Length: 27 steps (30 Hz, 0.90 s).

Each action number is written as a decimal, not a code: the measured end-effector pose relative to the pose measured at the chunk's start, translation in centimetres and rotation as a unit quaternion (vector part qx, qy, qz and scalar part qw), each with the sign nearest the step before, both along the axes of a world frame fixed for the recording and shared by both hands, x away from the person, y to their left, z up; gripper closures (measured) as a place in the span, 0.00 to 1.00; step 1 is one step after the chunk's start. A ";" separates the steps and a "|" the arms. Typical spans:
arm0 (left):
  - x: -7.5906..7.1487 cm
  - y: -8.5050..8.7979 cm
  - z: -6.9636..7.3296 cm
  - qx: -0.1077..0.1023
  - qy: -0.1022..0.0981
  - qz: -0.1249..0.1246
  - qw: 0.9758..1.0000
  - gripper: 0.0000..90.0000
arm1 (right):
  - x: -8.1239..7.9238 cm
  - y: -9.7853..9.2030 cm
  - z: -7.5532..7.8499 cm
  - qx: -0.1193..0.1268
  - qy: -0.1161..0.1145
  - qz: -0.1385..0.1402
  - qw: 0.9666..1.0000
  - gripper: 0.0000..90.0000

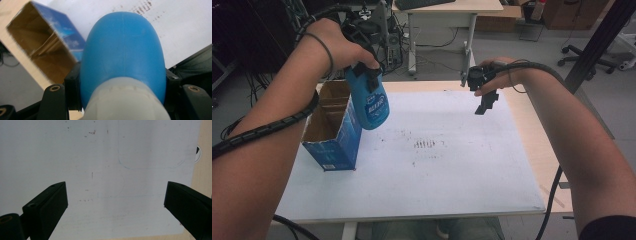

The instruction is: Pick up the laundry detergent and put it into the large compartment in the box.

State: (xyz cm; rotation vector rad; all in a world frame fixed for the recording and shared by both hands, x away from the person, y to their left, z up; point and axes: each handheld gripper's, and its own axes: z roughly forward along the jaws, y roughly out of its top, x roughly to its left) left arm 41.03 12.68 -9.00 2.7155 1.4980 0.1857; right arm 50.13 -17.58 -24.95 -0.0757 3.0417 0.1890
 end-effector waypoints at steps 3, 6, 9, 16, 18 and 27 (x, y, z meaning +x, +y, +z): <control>0.0 0.7 0.7 0.000 -0.008 0.019 1.000 0.42 | 0.0 0.0 0.2 -0.003 -0.001 -0.001 1.000 0.05; -0.1 1.5 1.6 -0.002 -0.010 0.034 0.999 0.42 | 0.0 0.2 0.5 -0.001 -0.003 0.000 1.000 0.05; -0.1 2.1 2.2 -0.004 -0.014 0.046 0.999 0.42 | -0.1 0.4 0.6 0.000 -0.003 0.000 1.000 0.05; -0.2 4.1 3.3 -0.005 -0.014 0.080 0.997 0.42 | -0.1 0.8 0.4 -0.002 -0.002 0.002 1.000 0.05; -0.2 4.7 3.6 -0.005 -0.016 0.090 0.996 0.42 | -0.1 0.9 0.5 -0.003 -0.002 0.004 1.000 0.05; -0.4 7.2 4.5 0.000 -0.020 0.124 0.992 0.42 | 0.0 1.0 0.8 -0.005 -0.002 0.003 1.000 0.05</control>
